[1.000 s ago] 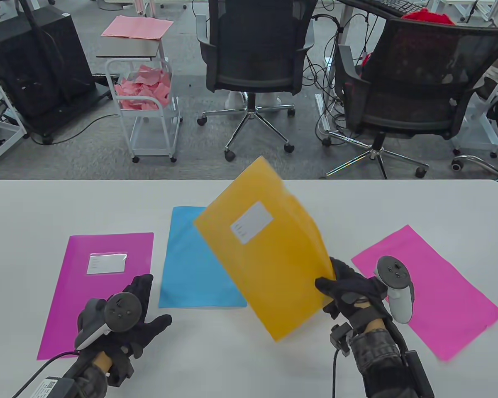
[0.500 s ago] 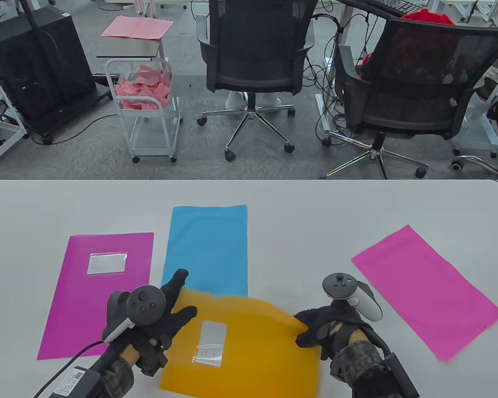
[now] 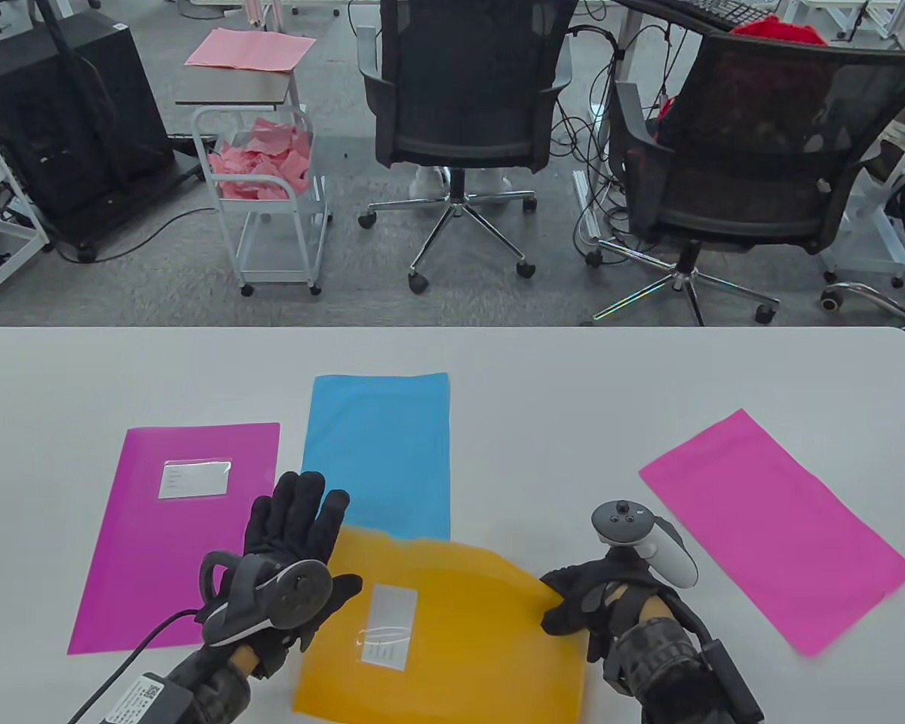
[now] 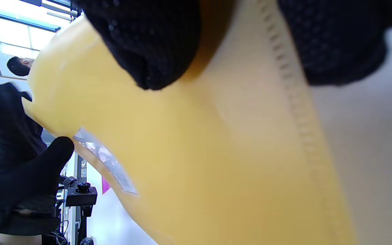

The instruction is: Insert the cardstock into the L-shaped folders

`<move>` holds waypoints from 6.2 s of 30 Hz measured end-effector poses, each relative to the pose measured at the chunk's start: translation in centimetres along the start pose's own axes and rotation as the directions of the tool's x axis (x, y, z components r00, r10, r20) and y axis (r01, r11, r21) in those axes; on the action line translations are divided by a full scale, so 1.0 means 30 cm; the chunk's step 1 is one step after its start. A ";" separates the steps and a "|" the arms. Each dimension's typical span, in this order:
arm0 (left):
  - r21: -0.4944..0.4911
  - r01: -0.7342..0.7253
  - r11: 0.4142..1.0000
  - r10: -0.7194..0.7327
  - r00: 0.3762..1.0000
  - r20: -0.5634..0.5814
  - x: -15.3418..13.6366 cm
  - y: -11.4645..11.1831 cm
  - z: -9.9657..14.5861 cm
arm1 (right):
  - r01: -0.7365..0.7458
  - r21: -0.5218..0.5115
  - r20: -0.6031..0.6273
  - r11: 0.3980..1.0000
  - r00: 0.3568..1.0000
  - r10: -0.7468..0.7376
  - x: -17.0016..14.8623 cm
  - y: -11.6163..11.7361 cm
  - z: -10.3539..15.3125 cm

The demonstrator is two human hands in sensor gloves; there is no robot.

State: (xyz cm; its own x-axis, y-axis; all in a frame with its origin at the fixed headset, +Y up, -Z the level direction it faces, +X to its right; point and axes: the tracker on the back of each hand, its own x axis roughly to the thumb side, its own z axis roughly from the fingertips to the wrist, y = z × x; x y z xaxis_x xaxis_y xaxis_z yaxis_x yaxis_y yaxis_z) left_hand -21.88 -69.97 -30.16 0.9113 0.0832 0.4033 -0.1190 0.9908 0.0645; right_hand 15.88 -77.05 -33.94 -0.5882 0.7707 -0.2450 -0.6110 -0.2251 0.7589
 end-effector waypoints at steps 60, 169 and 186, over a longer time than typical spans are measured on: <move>0.219 -0.593 0.775 0.622 0.778 -0.093 -0.056 -0.016 0.014 | -0.400 -0.623 0.174 0.673 0.767 0.617 0.230 0.142 -0.003; -0.115 0.509 0.853 -0.485 0.855 0.184 0.034 -0.223 -0.231 | -0.339 -0.509 0.034 0.791 0.911 0.412 0.091 -0.046 0.012; 0.599 -0.653 0.463 0.793 0.607 0.049 -0.277 0.367 -0.007 | -0.291 -0.523 0.042 0.801 0.930 0.366 0.075 -0.067 0.026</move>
State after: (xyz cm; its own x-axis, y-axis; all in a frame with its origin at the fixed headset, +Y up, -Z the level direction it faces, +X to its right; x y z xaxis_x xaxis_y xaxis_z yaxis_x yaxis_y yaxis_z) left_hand -30.67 -59.74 -32.99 0.4394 0.8311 0.3409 -0.8866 0.3402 0.3135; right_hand 16.20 -74.40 -35.56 -0.7479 0.6594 0.0757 -0.5950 -0.7166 0.3638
